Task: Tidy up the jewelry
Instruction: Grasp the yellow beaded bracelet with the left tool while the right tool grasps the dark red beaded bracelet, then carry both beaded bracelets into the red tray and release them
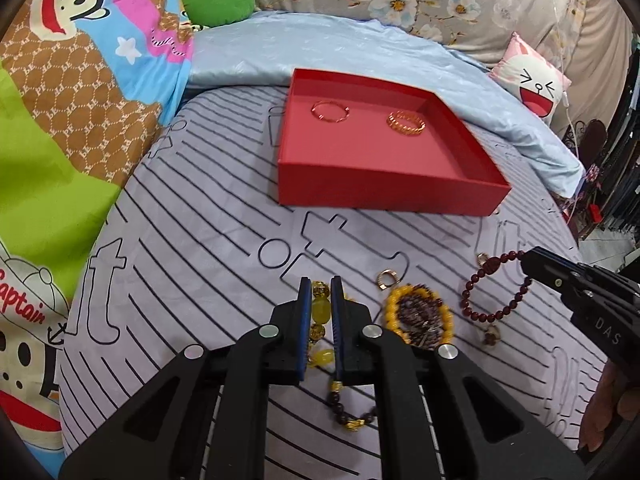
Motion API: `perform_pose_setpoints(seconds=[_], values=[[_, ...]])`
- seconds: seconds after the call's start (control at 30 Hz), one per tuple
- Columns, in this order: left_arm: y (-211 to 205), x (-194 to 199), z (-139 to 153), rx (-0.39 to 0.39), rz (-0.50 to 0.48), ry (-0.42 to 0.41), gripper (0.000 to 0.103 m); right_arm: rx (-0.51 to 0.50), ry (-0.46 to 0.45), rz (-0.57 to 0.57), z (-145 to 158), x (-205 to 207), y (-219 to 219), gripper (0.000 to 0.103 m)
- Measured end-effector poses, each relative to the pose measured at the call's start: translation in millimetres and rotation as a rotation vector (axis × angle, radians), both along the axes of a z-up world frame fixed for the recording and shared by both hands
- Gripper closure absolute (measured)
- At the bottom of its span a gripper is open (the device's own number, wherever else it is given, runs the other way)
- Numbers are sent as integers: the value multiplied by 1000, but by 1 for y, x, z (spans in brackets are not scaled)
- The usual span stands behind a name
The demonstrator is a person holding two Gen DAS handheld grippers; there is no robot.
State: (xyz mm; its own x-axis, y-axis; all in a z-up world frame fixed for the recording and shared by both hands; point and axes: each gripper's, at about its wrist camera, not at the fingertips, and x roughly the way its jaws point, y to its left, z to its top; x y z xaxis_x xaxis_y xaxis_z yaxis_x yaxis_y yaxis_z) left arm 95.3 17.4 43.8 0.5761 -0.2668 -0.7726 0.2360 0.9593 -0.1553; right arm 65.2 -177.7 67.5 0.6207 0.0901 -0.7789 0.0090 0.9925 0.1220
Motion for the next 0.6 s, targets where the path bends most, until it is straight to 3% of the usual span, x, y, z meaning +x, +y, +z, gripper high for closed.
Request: perform_pose_setpoints(seconds=[0.6], values=[[-13,34,70,-76,-75,-95,94,-6,-77,-20,43,24,-18,96]])
